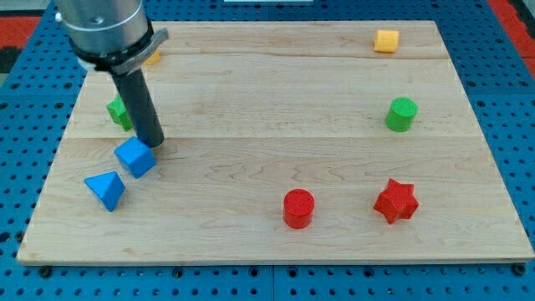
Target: Point your arm at the red star
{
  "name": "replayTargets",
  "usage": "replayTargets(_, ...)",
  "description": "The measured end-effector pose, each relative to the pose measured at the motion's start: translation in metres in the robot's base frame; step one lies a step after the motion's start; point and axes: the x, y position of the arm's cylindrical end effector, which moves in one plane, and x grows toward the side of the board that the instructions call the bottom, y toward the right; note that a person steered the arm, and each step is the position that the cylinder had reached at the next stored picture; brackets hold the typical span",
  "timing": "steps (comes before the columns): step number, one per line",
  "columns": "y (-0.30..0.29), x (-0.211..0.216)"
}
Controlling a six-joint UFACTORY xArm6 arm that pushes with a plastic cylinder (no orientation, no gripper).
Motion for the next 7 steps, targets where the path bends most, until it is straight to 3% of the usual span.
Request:
replayTargets(1,0.000,0.027)
replayTargets(4,0.079,0.028)
replayTargets(7,0.080,0.046)
